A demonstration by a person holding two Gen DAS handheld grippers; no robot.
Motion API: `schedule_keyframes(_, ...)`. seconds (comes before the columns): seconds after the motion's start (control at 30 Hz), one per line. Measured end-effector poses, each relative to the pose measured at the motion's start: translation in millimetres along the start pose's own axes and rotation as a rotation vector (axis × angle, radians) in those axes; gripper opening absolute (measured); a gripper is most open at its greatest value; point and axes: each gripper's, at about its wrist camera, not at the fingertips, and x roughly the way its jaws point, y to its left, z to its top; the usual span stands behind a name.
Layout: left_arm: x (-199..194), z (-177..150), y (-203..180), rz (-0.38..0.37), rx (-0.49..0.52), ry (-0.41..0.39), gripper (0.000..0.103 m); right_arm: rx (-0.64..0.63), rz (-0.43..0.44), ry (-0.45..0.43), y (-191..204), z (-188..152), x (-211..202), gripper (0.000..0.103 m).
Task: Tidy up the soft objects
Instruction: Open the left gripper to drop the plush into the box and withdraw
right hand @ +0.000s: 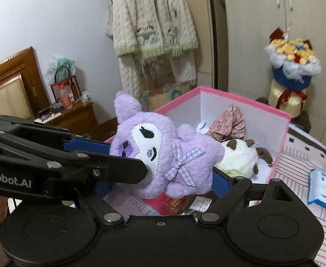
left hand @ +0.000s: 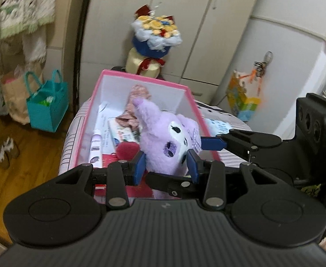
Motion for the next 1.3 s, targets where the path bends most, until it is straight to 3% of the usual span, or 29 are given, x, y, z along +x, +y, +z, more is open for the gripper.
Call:
schedule_keyframes(0.17,21.9,1.4,19.5,0.049,-0.065,0.029,0.039,0.002,0.029,0.123,-8.7,9.5,36.4,0.092)
schedule_keyframes(0.37,26.4,-2.5,21.7,0.094,-0.069,0.022,0.048,-0.11,-0.009,0.151,0.4,11.2,40.4,0.096)
schedule_keyframes(0.43,22.7,-5.1,19.0,0.106,-0.056,0.013,0.055,-0.131,-0.036,0.138,2.2,8.5,35.3,0.096)
schedule_keyframes(0.6,3.4,-10.4,10.2,0.119,-0.014,-0.017,0.058,-0.115,-0.01,0.079,-5.2,0.1,5.5,0.096)
schedule_keyframes(0.87,-33.4,-14.9,-19.0,0.102,0.067,-0.064,0.063,-0.089,-0.038,-0.066,-18.5,-20.0,-66.8,0.096)
schedule_keyframes(1.3,-43.8,-26.6,-88.9,-0.008,0.172,-0.07,0.064,-0.051,-0.168,-0.186,-51.7,-65.7,-165.7,0.096)
